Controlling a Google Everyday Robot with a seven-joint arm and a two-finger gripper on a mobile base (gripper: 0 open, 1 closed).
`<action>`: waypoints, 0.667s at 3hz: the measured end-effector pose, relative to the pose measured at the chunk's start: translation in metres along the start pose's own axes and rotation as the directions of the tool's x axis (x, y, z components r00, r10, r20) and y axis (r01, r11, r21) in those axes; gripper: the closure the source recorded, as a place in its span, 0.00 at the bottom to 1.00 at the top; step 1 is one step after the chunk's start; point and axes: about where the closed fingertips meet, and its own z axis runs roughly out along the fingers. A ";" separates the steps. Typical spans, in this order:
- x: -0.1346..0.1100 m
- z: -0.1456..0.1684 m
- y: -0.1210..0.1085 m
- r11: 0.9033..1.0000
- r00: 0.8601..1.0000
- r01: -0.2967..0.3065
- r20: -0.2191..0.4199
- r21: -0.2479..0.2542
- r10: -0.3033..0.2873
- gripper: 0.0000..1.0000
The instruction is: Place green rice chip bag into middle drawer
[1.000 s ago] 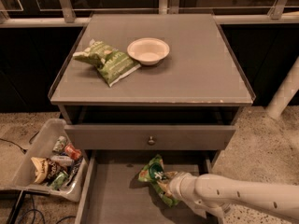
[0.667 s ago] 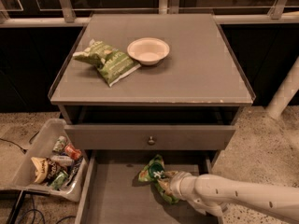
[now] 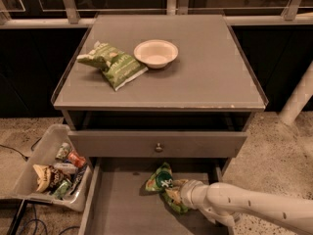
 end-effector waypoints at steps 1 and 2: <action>0.000 0.000 0.000 1.000 1.000 0.000 0.000 0.000 0.000 0.59; 0.000 0.000 0.000 1.000 1.000 0.000 0.000 0.000 0.000 0.36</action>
Offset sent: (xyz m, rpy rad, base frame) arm 0.0000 0.0000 0.0000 0.0000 0.0000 0.0000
